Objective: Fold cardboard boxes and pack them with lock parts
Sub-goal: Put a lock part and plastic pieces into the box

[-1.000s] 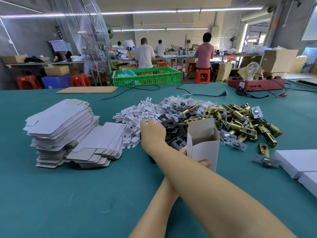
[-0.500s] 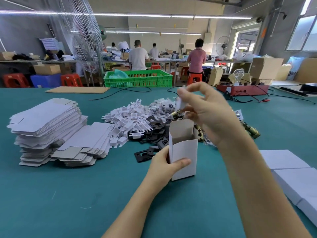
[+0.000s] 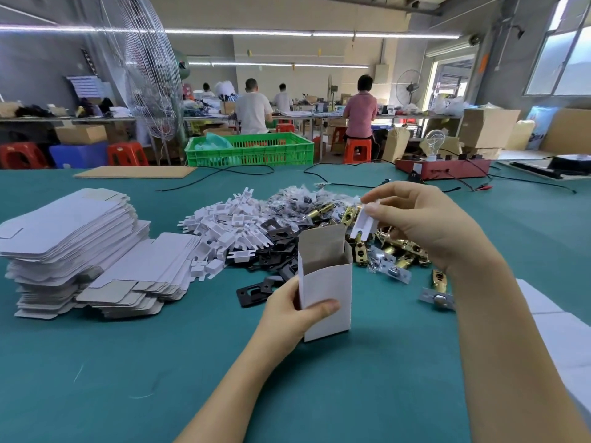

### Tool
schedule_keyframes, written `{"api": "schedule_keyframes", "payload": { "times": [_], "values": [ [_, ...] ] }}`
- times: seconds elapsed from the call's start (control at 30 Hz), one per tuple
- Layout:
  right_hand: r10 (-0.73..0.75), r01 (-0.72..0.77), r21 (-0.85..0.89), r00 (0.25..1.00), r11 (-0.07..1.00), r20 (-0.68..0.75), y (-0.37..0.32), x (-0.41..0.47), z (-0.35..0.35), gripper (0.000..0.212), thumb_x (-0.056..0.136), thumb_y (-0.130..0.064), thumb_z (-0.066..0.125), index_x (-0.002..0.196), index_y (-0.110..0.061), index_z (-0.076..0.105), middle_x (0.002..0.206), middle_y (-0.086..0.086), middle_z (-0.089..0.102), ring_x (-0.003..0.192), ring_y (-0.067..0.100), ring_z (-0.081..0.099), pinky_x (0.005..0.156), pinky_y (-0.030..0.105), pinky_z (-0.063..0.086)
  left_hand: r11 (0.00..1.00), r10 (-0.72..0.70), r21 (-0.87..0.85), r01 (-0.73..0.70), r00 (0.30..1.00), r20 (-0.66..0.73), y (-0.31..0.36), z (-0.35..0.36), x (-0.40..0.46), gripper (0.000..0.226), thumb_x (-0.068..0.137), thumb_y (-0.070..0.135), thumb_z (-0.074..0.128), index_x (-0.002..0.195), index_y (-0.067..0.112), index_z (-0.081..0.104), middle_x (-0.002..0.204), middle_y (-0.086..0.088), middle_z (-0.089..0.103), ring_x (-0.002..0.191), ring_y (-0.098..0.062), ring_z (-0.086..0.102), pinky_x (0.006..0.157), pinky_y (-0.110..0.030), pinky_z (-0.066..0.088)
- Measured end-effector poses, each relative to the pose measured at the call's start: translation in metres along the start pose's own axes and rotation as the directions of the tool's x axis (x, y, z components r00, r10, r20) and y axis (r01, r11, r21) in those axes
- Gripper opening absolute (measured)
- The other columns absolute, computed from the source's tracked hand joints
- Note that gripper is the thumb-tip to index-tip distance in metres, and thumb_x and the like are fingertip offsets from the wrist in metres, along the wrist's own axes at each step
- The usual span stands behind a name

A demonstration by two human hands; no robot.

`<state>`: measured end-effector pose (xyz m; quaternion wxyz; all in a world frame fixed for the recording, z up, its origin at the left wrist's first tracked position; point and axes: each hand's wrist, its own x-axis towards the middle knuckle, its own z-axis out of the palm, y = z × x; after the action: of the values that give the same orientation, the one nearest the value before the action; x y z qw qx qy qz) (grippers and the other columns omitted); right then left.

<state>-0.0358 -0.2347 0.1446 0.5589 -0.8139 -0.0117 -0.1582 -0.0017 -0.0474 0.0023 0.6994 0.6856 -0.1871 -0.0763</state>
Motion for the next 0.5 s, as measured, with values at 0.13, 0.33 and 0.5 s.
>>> {"api": "schedule_keyframes", "payload": {
  "times": [0.13,0.33,0.5],
  "values": [
    [-0.117,0.119,-0.036,0.992,0.992,0.056,-0.008,-0.001,0.016,0.005,0.084,-0.022,0.072,0.087,-0.018,0.072,0.071,-0.001,0.065,0.055,0.003,0.058,0.053,0.016,0.045,1.0,0.012,0.002,-0.012,1.0,0.002,0.0,0.0,0.0,0.042,0.072,0.021,0.08,0.112,0.025,0.068,0.103,0.006,0.075,0.096,-0.013,0.07,0.077,-0.023,0.056],
    [-0.252,0.279,-0.403,0.96,0.872,0.119,-0.009,0.001,0.049,0.021,0.086,-0.031,0.069,0.101,-0.019,0.061,0.085,-0.002,0.063,0.065,0.006,0.055,0.062,0.018,0.044,1.0,0.006,0.005,-0.006,1.0,0.008,0.0,-0.001,0.0,0.039,0.071,0.026,0.077,0.109,0.031,0.068,0.103,0.008,0.075,0.096,-0.012,0.07,0.077,-0.025,0.057],
    [-0.286,0.344,-0.438,0.938,0.831,0.194,-0.014,-0.002,0.04,0.016,0.086,-0.018,0.069,0.1,-0.016,0.062,0.094,-0.007,0.063,0.079,0.005,0.059,0.067,0.013,0.046,1.0,0.005,-0.017,-0.005,1.0,0.008,0.002,-0.001,-0.001,0.039,0.072,0.026,0.078,0.109,0.033,0.068,0.102,0.009,0.075,0.094,-0.01,0.07,0.071,-0.02,0.054]
  ]
}}
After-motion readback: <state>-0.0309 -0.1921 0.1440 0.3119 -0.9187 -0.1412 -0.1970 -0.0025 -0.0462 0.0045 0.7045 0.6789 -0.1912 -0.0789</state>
